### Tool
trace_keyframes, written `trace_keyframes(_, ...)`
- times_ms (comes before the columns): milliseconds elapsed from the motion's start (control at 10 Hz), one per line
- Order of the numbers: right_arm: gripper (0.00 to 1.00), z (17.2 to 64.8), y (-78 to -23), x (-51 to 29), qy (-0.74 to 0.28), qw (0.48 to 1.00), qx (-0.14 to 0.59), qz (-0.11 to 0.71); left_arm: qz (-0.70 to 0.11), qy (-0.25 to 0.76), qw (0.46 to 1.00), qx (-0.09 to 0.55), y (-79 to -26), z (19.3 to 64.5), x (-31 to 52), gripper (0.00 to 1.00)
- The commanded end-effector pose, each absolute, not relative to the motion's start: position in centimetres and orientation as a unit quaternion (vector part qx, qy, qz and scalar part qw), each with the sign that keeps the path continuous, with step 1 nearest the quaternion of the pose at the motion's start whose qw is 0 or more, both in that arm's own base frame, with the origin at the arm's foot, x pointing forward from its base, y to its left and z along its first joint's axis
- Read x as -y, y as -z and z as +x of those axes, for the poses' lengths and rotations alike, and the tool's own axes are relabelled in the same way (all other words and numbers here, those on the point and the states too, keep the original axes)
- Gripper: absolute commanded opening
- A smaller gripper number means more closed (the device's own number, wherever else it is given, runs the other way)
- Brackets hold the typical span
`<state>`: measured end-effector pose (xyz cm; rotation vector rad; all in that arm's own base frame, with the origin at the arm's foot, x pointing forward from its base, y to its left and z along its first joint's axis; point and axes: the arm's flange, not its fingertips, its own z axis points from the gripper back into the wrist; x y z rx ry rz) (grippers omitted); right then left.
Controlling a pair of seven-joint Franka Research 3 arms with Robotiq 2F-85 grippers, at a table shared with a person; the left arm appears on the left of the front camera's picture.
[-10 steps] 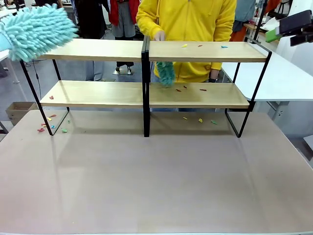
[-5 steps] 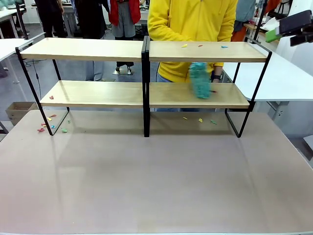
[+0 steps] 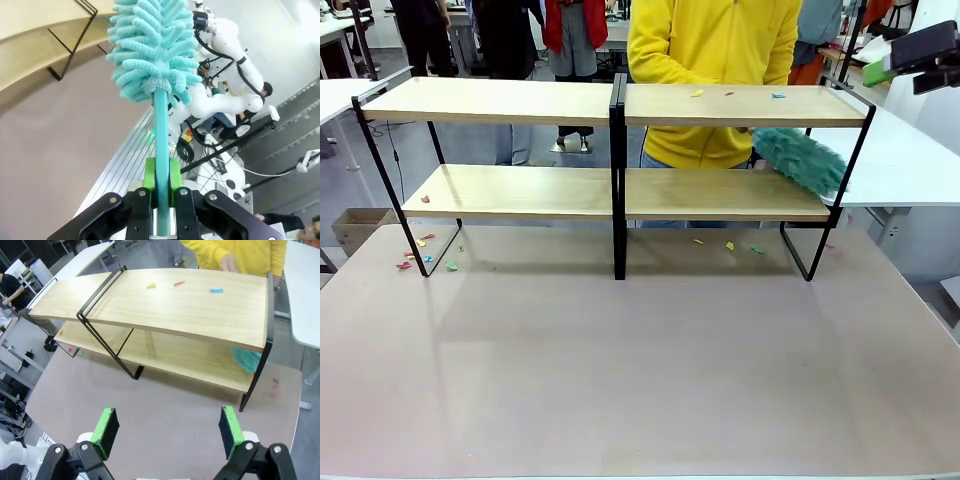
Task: Clean the shelves.
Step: Clean a randomly selected level of the Shelf with the Duster, then clean another randomly selected level of the Shelf with the Duster.
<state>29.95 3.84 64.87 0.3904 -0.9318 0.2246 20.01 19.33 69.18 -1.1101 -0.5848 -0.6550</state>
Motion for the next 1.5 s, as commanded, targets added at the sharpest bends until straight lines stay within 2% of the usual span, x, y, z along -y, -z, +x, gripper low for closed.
trace_keyframes(0,1.0,30.0,-64.9,-3.8,-0.109,0.869,0.445,0.189,-0.504,0.324,0.745,0.293,-70.4,19.1,-18.5,0.13)
trace_keyframes(700,1.0,30.0,-64.9,-3.8,-0.109,0.869,0.445,0.189,-0.504,0.313,0.752,0.286,-69.7,19.1,-18.5,0.13)
trace_keyframes(1000,1.0,30.0,-64.9,-3.8,-0.109,0.869,0.445,0.189,-0.382,0.301,0.854,0.184,-67.6,24.2,-1.9,0.13)
trace_keyframes(1100,1.0,30.0,-64.9,-3.8,-0.109,0.869,0.445,0.189,-0.334,0.263,0.881,0.207,-65.7,25.5,3.7,0.13)
trace_keyframes(1200,1.0,30.0,-64.9,-3.8,-0.109,0.869,0.445,0.189,-0.273,0.239,0.896,0.256,-63.2,26.0,8.9,0.13)
trace_keyframes(1400,1.0,30.0,-64.9,-3.8,-0.109,0.869,0.445,0.189,-0.273,0.315,0.89,0.186,-59.7,24.8,13.4,0.13)
